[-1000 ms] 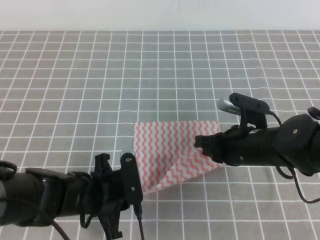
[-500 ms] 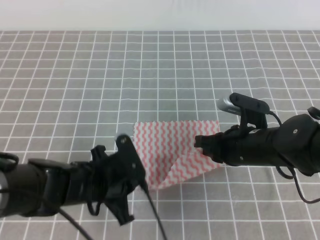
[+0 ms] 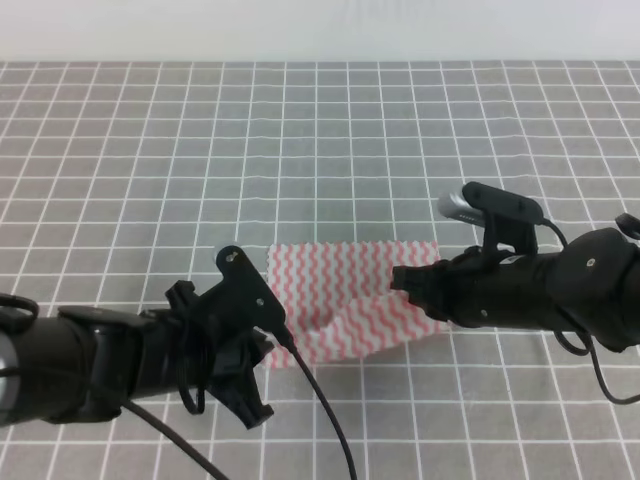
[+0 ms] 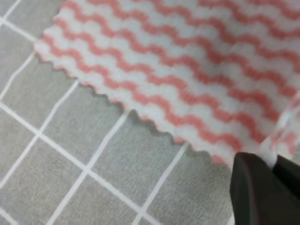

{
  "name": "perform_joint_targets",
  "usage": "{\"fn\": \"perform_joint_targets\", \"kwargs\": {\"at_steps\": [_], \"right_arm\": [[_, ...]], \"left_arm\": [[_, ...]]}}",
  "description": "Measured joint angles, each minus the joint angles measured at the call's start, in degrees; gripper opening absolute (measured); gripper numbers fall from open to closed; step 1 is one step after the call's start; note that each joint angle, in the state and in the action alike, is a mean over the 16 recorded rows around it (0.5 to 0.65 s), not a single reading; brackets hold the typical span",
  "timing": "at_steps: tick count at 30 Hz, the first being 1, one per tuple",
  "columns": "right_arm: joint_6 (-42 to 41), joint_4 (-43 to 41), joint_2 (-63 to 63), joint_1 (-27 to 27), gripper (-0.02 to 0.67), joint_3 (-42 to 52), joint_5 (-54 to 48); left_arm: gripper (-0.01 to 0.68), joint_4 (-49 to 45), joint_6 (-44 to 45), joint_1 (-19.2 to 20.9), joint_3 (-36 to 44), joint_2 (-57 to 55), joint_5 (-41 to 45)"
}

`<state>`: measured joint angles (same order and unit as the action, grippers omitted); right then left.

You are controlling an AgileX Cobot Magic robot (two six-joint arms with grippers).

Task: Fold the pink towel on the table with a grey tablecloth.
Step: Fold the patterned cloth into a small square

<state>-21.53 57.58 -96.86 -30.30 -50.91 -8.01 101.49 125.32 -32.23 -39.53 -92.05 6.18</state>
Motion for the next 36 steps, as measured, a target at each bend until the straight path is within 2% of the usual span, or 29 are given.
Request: {"fn": "perform_joint_targets", "kwargs": {"at_steps": [14, 36], "right_arm": [[-0.13, -0.11, 0.32, 2.11, -0.014, 0.04, -0.42], [-1.67, -0.14, -2.45, 5.13, -0.014, -2.86, -1.35]], "left_arm": [[-0.002, -0.21, -4.65, 0.01, -4.69, -1.17, -2.86], [-0.002, -0.67, -5.44, 0.03, -11.63, -7.02, -8.37]]}}
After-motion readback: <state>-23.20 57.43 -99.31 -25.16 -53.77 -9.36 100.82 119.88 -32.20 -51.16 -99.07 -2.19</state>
